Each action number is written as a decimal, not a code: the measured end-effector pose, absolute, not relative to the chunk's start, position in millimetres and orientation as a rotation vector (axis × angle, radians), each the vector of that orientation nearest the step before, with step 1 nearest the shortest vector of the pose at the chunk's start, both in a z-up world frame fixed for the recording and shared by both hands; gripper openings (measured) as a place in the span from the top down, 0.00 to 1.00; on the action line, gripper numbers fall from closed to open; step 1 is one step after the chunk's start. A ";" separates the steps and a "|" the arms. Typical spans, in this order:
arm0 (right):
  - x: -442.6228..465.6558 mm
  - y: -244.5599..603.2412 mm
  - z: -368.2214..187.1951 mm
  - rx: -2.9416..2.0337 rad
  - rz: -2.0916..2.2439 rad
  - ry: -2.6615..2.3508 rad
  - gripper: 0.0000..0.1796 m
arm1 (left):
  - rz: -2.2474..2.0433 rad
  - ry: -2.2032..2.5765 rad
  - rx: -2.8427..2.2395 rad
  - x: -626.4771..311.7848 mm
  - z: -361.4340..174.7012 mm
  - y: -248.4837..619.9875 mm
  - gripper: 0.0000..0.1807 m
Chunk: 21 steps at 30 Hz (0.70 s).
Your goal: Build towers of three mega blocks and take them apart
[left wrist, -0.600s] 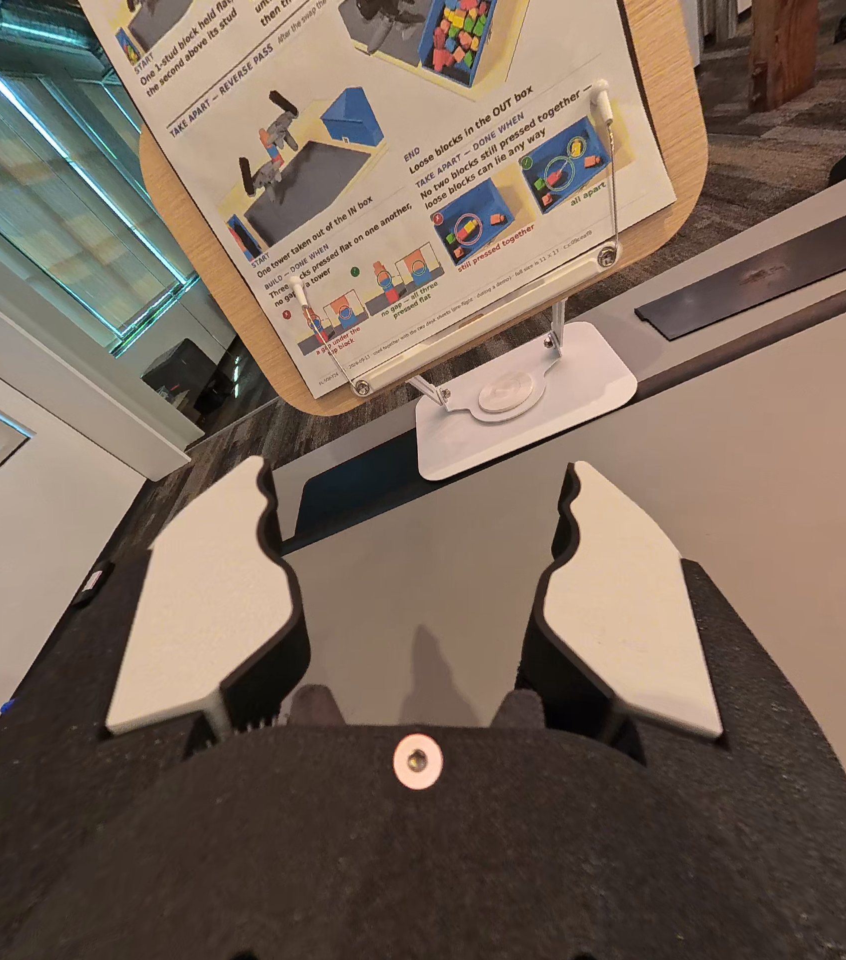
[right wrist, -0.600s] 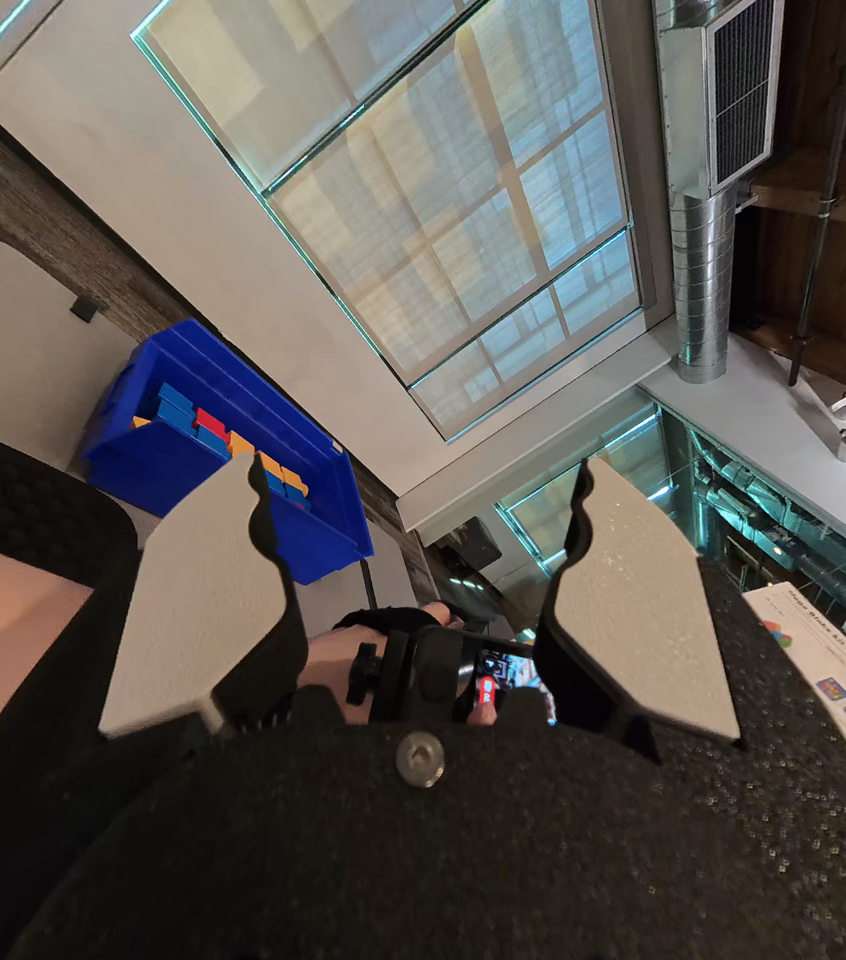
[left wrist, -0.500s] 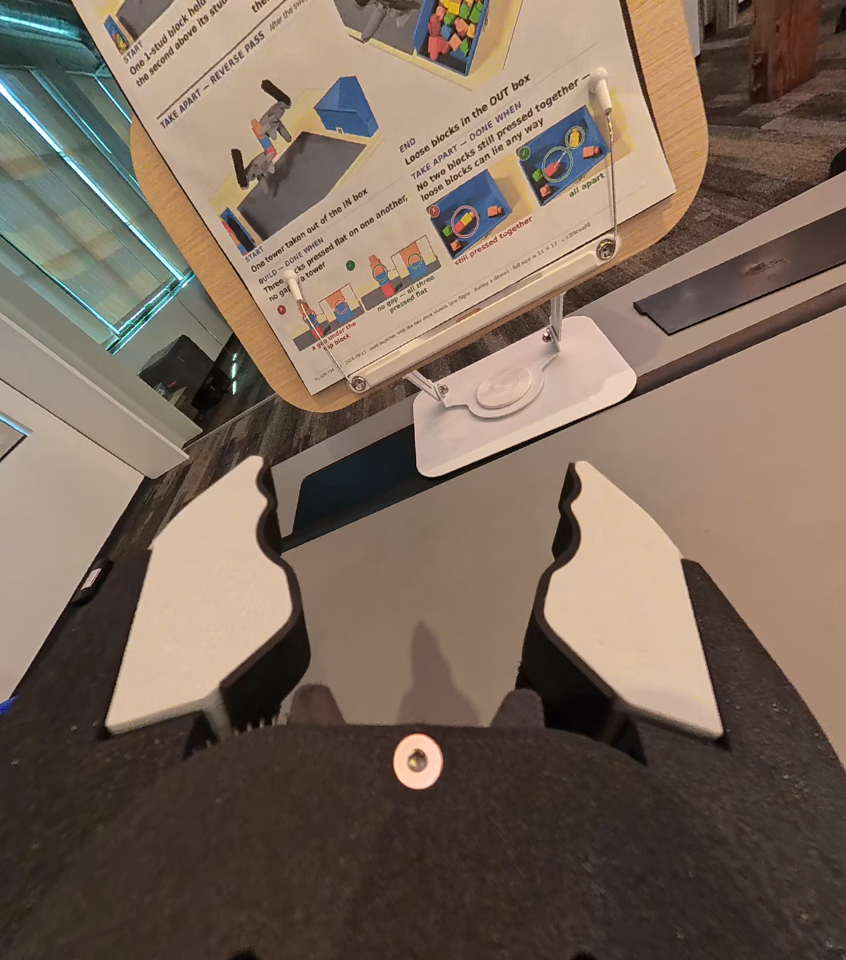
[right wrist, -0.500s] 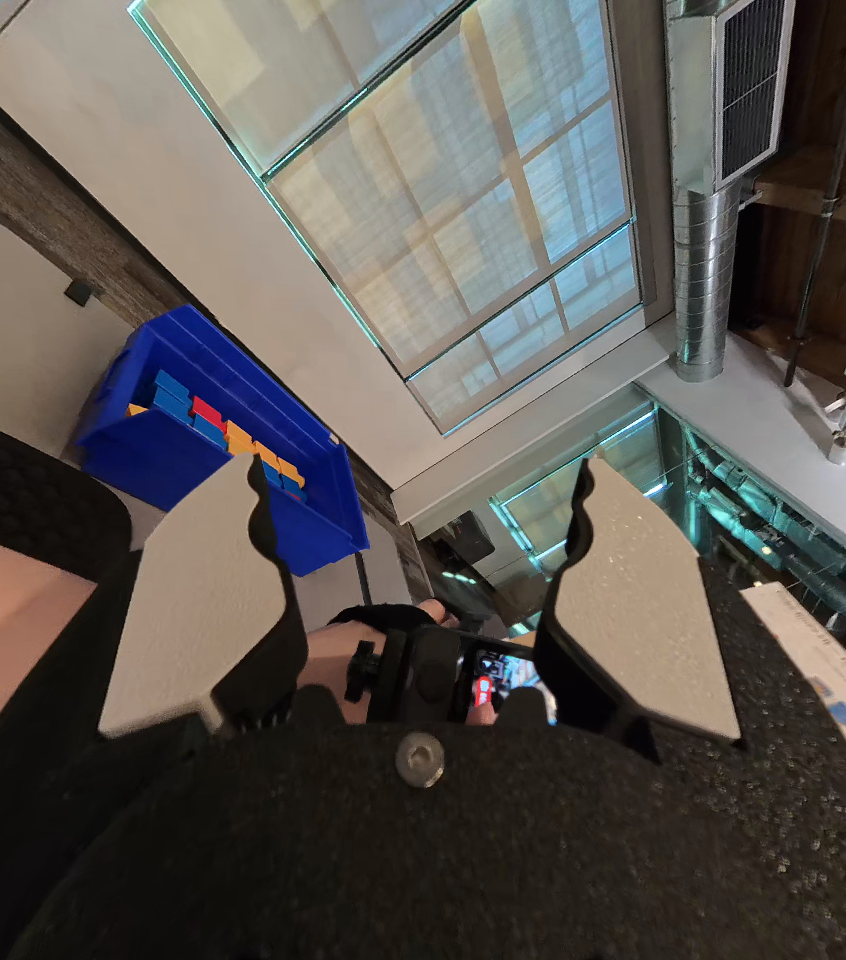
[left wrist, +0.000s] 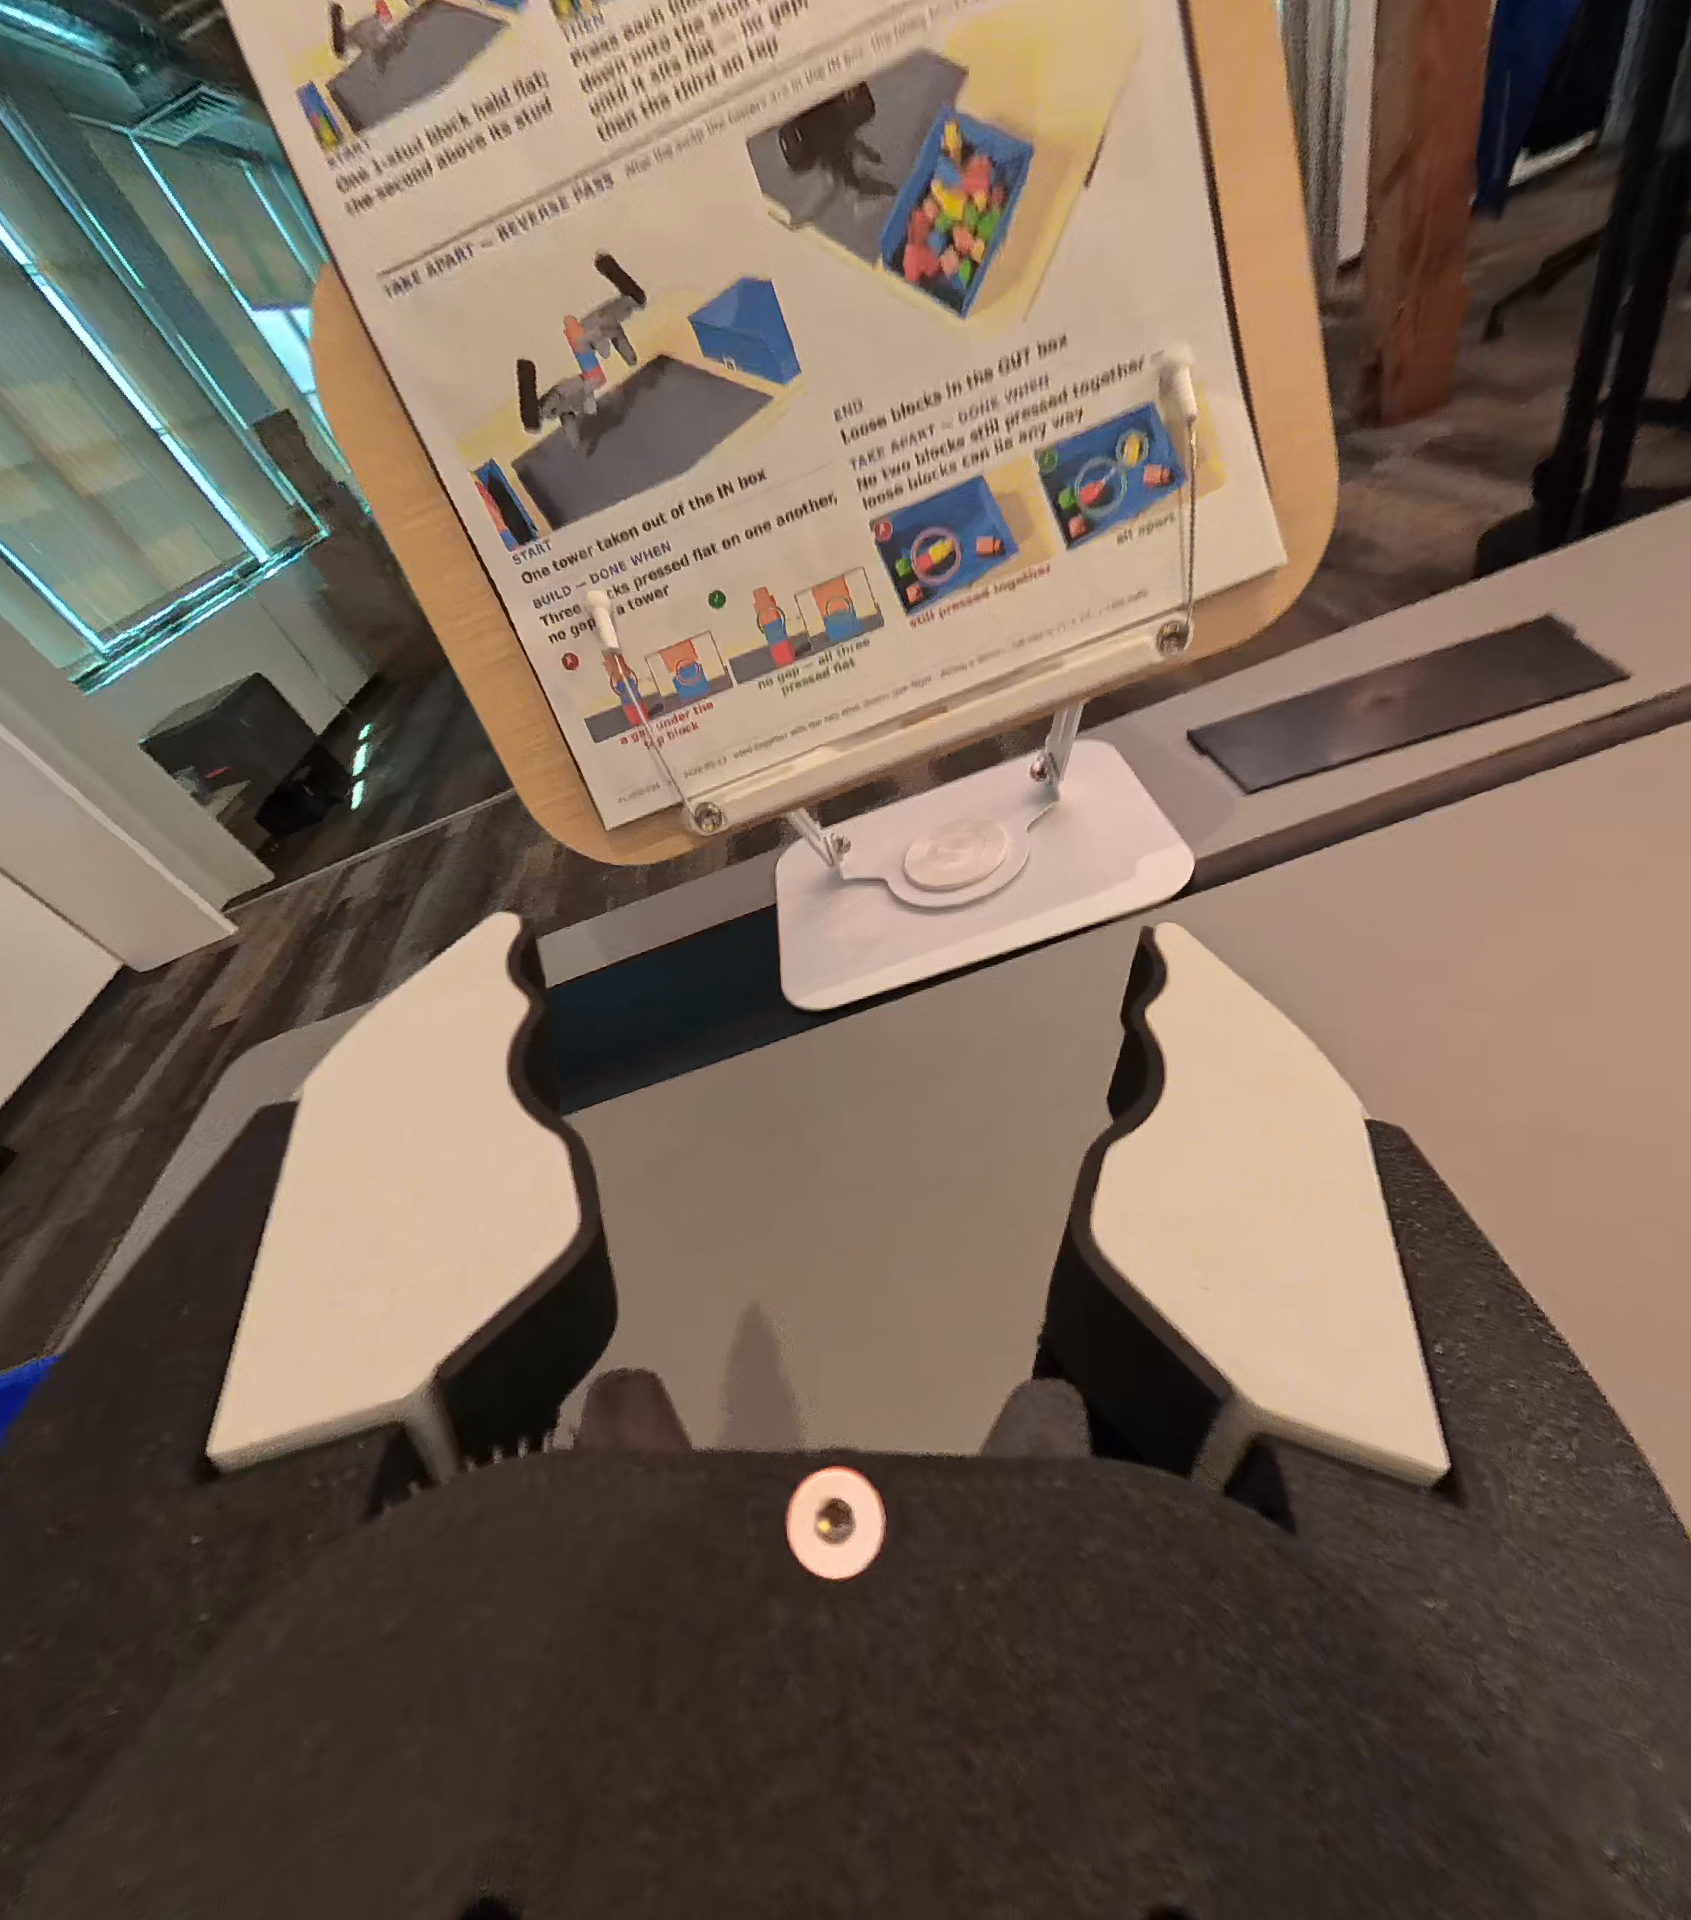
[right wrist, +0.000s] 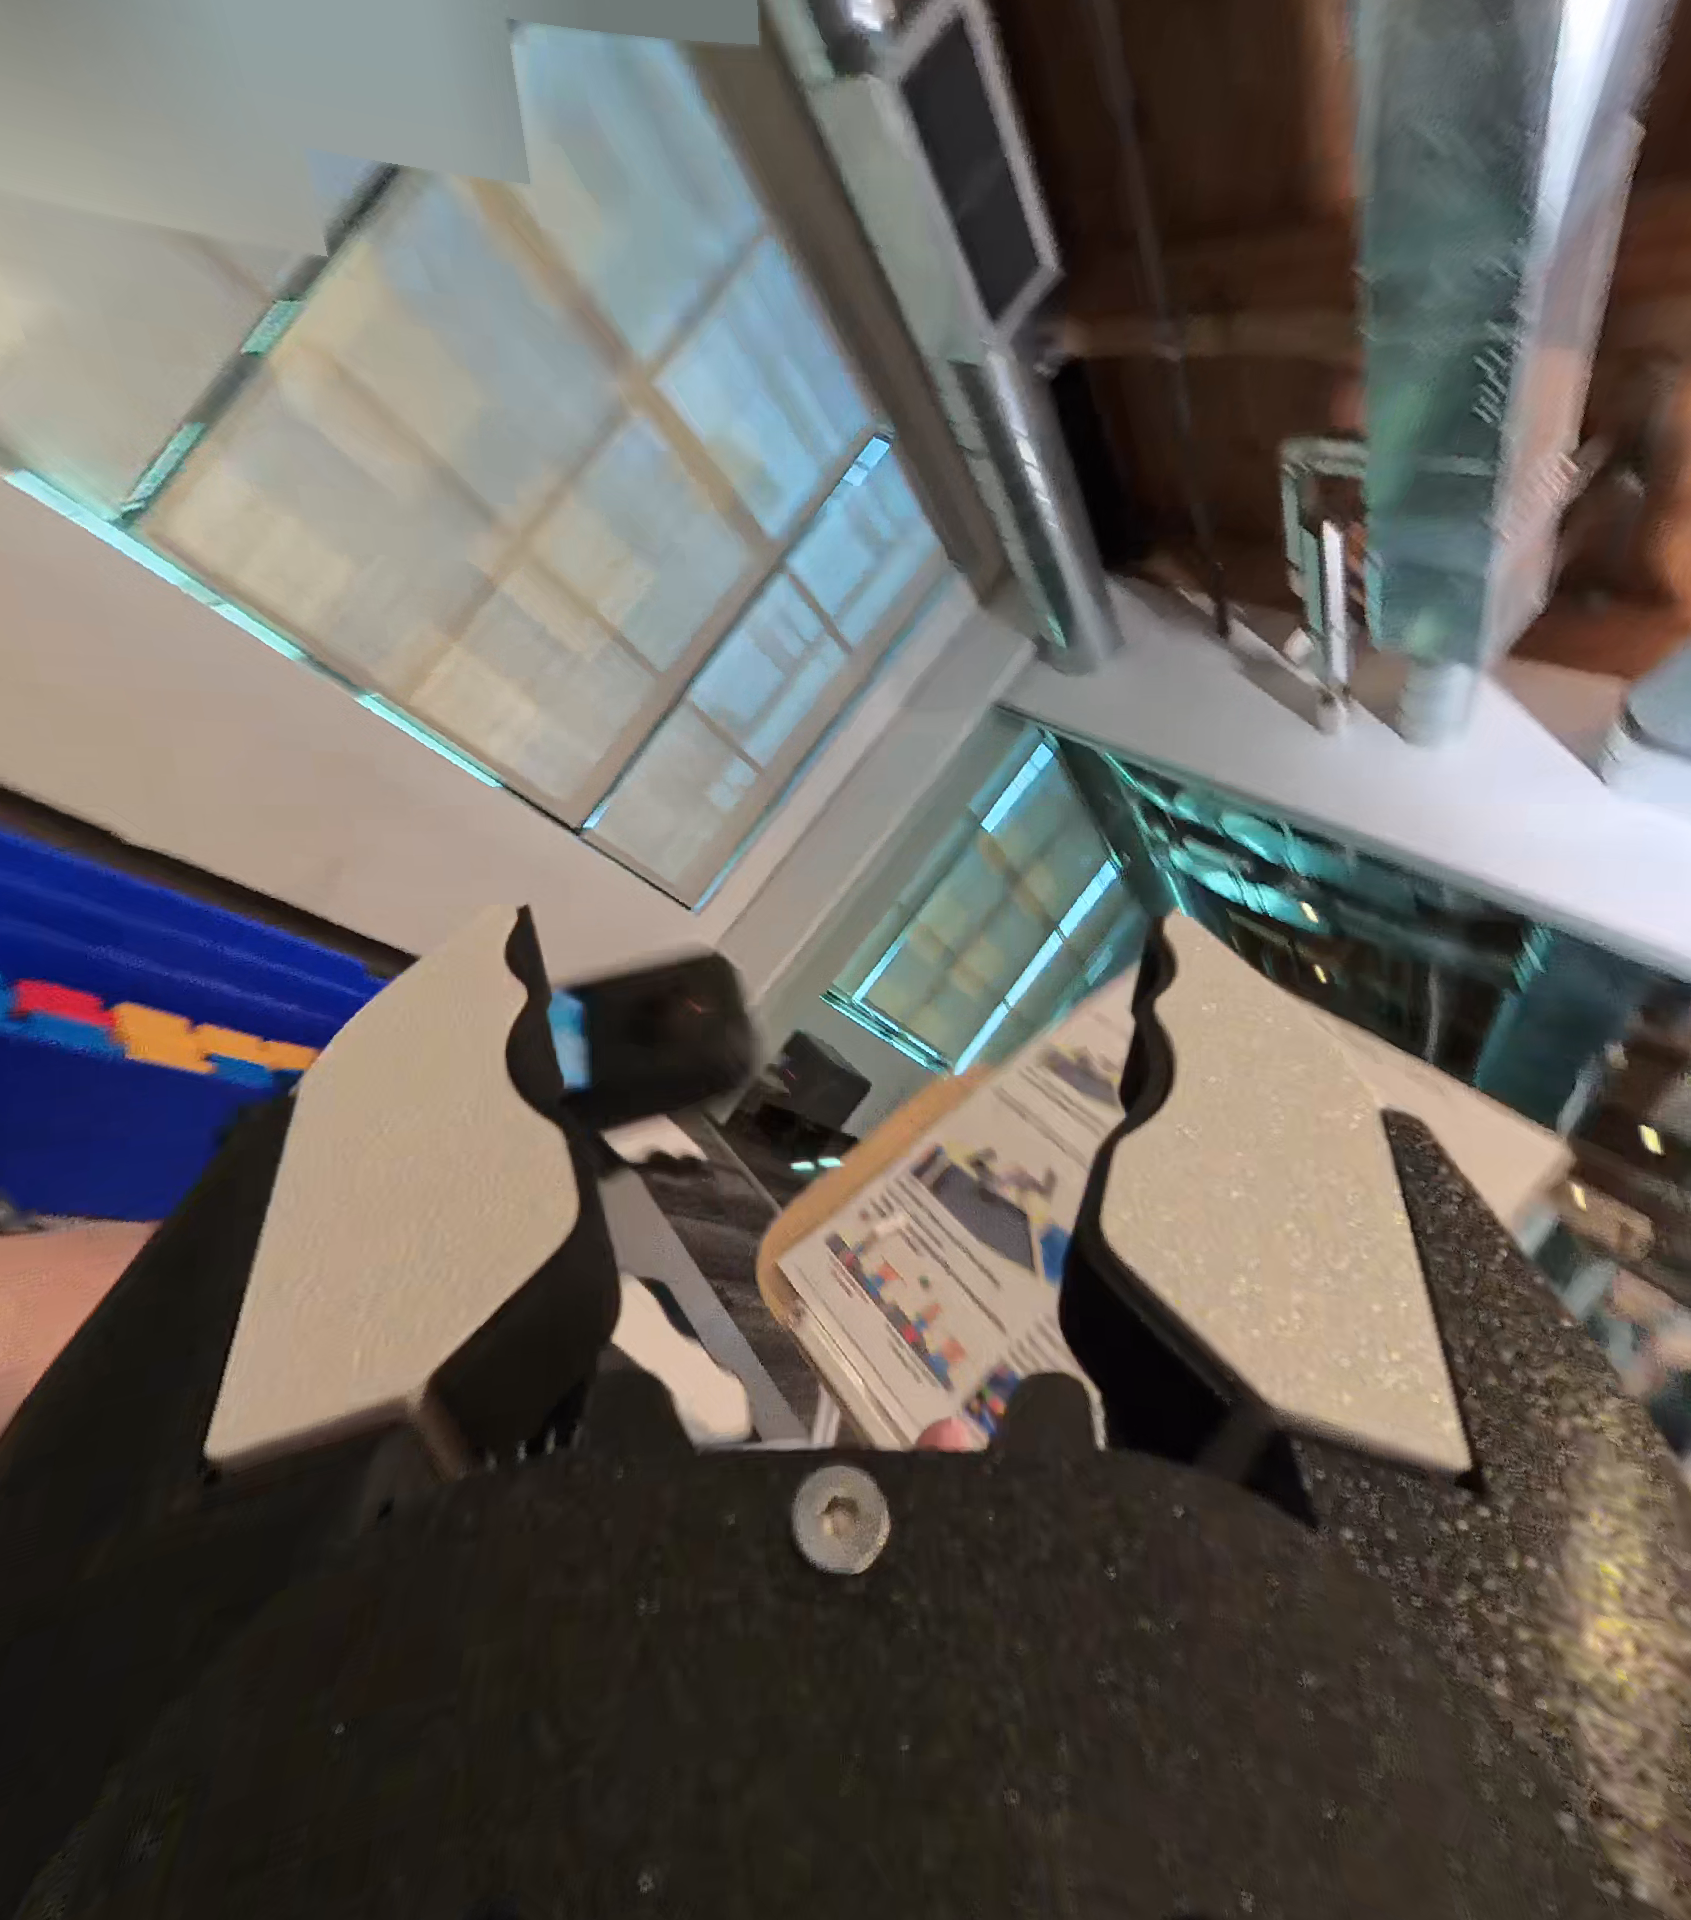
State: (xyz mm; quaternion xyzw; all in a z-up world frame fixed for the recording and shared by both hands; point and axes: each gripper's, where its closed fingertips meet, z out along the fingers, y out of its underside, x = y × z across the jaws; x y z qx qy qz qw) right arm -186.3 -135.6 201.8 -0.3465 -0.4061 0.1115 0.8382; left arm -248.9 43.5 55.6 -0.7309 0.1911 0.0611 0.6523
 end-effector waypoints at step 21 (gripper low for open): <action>-69.6 37.3 11.4 -1.800 -0.655 -0.666 0.45 | -1.229 0.811 -0.566 -129.5 214.0 -225.8 0.37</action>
